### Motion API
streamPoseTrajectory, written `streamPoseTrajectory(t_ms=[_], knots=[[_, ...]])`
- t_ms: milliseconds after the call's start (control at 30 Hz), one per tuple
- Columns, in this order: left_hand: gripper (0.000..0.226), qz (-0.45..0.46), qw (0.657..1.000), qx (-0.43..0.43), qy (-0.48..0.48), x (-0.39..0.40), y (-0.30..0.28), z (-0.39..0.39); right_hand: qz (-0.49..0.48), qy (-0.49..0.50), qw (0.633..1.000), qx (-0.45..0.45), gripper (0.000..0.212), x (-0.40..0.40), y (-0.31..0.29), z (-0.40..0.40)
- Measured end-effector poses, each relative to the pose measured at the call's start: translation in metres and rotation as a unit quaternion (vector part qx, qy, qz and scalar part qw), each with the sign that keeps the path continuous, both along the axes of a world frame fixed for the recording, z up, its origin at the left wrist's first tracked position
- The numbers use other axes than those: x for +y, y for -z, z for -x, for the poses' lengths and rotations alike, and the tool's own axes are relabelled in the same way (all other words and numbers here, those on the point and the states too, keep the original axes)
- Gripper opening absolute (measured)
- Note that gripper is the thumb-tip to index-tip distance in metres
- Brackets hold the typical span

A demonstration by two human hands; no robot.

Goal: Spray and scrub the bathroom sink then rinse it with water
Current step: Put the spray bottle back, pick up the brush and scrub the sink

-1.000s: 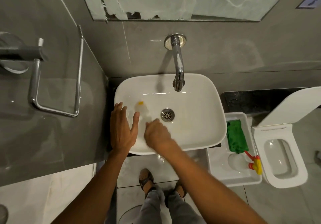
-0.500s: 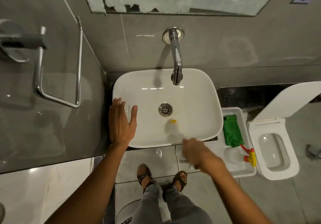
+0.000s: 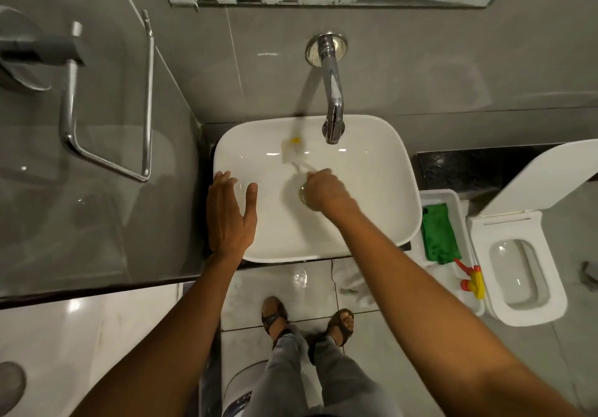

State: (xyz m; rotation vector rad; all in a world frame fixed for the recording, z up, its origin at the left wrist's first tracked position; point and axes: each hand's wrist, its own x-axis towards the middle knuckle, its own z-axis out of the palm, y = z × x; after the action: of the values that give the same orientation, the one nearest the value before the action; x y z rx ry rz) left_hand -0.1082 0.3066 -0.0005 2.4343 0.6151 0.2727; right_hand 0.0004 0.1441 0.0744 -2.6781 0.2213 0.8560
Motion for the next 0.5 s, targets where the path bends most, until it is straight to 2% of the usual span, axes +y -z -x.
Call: streamPoseTrajectory(t_ms=[100, 200, 333, 400, 500], knots=[[0.088, 0.005, 1.000, -0.006, 0.002, 0.000, -0.001, 0.001, 0.062, -0.009, 0.998, 0.000, 0.046, -0.055, -0.001, -0.006], [0.088, -0.001, 1.000, -0.003, 0.004, -0.001, -0.002, 0.001, 0.121, -0.038, 0.991, 0.036, 0.043, -0.118, -0.013, 0.015], [0.082, -0.013, 1.000, -0.003, 0.009, -0.002, -0.002, 0.001, 0.134, -0.079, 0.983, 0.099, 0.039, -0.142, -0.029, 0.070], [0.080, -0.014, 1.000, -0.003, 0.008, -0.004, -0.003, 0.002, 0.116, -0.095, 0.982, 0.112, 0.037, -0.130, -0.036, 0.100], [0.080, -0.006, 1.000, -0.008, 0.000, -0.004, -0.004, 0.001, 0.012, -0.122, 0.984, 0.127, 0.035, -0.091, -0.046, 0.129]])
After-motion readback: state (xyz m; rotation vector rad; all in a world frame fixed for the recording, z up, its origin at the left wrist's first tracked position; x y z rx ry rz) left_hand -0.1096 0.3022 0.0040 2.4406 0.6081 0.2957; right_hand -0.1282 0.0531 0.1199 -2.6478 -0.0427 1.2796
